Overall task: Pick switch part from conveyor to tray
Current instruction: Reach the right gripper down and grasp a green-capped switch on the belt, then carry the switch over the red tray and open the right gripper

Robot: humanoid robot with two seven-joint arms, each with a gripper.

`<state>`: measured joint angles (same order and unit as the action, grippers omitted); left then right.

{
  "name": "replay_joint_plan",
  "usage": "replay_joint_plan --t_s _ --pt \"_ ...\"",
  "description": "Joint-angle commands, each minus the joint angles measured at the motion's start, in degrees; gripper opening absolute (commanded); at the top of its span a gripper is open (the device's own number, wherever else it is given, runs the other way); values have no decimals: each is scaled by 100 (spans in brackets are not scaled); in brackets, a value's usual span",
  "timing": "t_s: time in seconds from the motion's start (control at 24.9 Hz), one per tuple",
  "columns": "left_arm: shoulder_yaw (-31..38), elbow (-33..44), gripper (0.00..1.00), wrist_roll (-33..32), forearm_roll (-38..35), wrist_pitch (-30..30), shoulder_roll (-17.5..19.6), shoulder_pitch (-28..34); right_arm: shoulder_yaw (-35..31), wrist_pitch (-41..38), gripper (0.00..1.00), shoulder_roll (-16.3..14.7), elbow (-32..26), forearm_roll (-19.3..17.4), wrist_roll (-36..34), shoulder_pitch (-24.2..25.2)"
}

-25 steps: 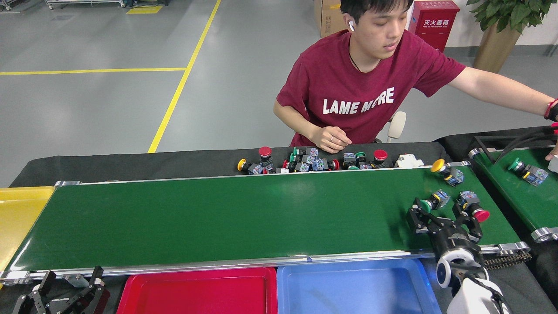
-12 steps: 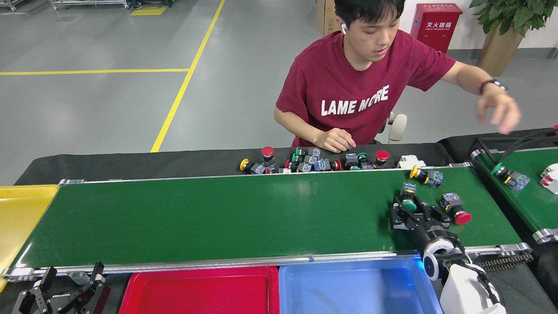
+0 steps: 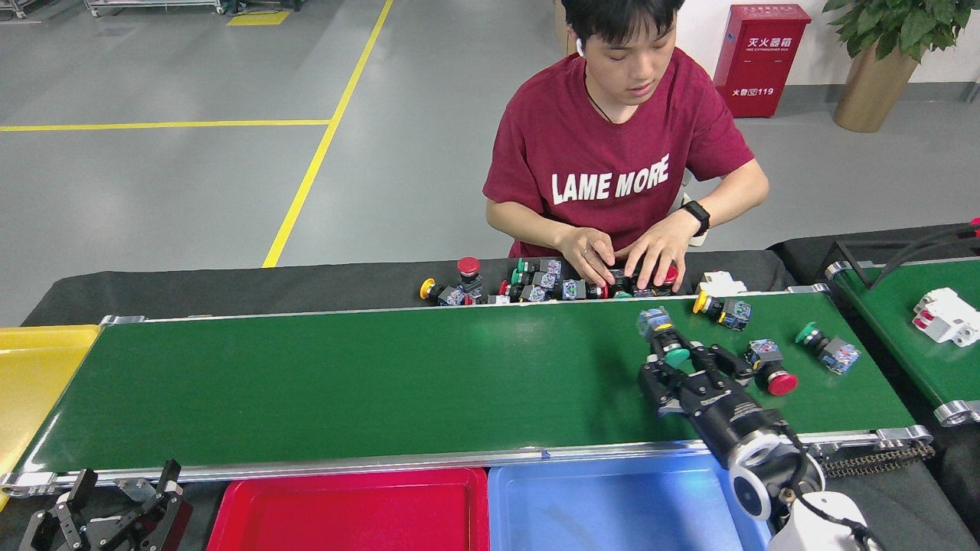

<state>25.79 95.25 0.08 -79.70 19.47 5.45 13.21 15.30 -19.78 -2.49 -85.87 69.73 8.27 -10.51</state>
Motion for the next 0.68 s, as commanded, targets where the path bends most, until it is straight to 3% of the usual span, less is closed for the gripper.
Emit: replay_joint_plan --t_s 0.0,0.12,0.2,0.28,0.32,0.48,0.64 --pt "22 55 100 44 -2 -22 70 -20 448 -140 5 12 -105 6 17 -13" --pt "13 55 100 44 -2 -22 70 -20 1168 -105 9 30 -140 41 52 180" --pt "13 46 100 44 -2 -22 70 -20 1397 -96 21 47 -211 50 158 347" --pt "22 55 100 44 -2 -22 70 -20 1485 -34 90 153 -281 50 369 532" --pt "22 55 100 44 -2 -22 70 -20 1485 19 96 232 -395 50 571 620" --pt "22 55 100 44 7 -22 70 -20 1371 54 98 276 -896 -29 808 620" --pt "13 73 100 44 16 -5 70 -11 738 62 96 381 -967 -20 799 532"
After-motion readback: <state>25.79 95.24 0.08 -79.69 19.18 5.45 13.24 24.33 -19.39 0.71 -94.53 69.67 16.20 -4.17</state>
